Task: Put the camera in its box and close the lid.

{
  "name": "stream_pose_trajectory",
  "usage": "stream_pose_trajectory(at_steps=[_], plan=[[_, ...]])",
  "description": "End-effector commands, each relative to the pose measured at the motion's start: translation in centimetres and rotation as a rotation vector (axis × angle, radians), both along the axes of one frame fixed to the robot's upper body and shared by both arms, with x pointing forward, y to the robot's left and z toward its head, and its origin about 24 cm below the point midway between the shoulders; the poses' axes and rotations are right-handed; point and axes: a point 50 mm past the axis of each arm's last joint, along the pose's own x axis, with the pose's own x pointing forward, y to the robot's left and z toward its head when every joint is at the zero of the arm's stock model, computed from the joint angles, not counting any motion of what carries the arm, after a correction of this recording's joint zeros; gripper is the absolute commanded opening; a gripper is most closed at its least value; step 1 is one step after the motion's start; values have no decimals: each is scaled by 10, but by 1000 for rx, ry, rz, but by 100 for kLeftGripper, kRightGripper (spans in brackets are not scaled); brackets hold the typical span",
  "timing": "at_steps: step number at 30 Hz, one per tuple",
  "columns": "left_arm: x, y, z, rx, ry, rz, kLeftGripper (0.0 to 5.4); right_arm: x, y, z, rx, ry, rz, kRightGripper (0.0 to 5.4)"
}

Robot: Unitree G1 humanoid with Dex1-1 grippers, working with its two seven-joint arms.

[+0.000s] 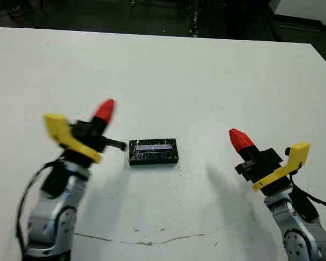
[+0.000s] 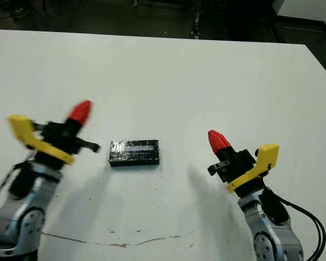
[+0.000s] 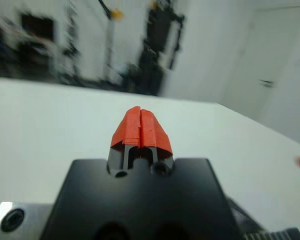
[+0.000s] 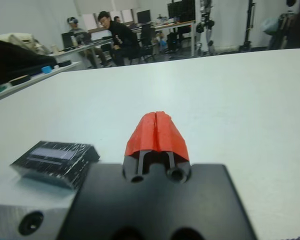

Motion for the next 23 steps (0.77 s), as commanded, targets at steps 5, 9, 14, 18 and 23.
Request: stream_pose_trajectory(at_steps=[5,9,14,18,23], plan=[[-3,21,-35,-14,-2,256,1,0,-4,5,-23,-52,-188,0],[-3,19,-43,-28,4,270,1,1,-5,3,-19,-49,-232,0],[-3,15,-48,-39,19,249,1,2,-4,2,-5,-42,-243,0],[-2,12,-48,-68,34,214,1,2,-2,2,-3,-44,-243,0],[-3,9,-47,-67,44,191,1,3,0,1,0,-46,-234,0]])
